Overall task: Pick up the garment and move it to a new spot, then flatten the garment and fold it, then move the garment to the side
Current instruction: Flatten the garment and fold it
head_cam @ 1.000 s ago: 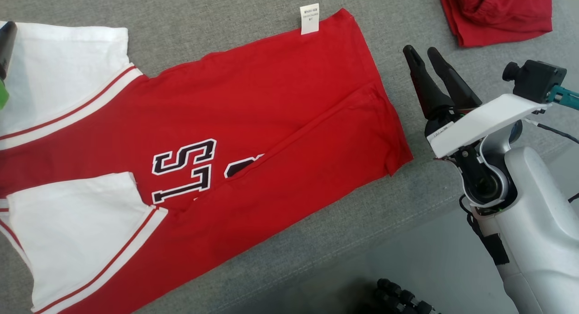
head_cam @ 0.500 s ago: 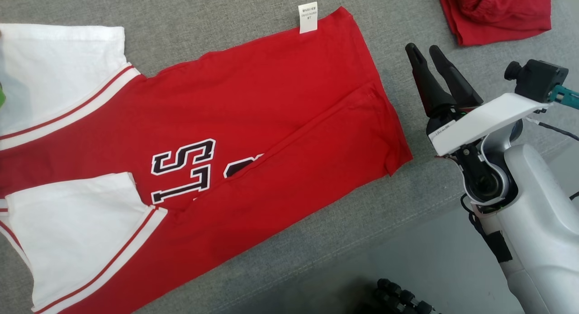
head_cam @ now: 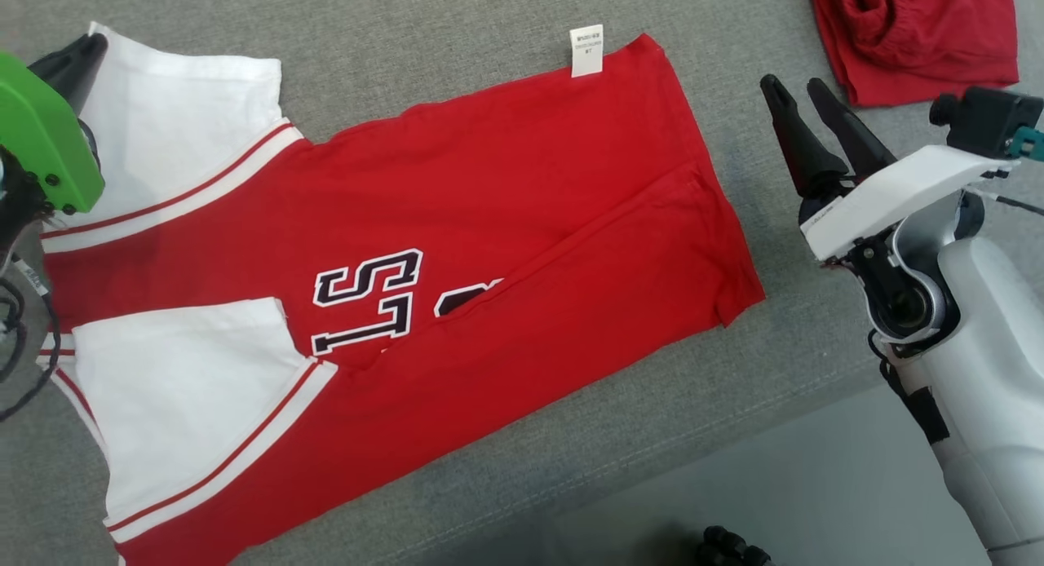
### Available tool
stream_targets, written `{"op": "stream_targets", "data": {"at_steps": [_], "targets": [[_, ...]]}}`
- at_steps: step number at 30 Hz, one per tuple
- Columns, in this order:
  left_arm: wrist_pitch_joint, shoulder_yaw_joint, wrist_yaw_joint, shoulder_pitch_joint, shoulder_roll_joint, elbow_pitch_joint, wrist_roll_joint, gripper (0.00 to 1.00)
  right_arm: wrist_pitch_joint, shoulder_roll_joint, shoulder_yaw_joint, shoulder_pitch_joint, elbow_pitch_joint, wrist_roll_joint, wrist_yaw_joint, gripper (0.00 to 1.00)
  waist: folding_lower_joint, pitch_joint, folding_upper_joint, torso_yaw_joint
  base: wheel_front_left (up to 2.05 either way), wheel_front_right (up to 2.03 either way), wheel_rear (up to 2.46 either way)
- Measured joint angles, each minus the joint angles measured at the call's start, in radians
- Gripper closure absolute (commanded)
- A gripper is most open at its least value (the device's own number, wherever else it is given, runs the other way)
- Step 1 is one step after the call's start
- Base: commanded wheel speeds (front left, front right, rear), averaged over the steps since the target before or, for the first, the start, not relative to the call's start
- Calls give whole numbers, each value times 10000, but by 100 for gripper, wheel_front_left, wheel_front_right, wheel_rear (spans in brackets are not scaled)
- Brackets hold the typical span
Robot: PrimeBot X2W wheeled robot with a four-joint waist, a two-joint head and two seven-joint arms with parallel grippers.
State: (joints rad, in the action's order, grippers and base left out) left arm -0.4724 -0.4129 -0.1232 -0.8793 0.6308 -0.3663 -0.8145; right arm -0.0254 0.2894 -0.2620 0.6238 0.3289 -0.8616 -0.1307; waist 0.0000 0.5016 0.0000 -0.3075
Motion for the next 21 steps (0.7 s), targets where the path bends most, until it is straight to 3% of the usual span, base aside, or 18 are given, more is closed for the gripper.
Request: {"op": "stream_targets", "data": {"at_steps": [21], "targets": [[953,-913,-58,533,-35,1369,-872,100,-2502,401,-1074,2773,3331,1214,0,0,0,-497,0,1774,0,0,0]]}}
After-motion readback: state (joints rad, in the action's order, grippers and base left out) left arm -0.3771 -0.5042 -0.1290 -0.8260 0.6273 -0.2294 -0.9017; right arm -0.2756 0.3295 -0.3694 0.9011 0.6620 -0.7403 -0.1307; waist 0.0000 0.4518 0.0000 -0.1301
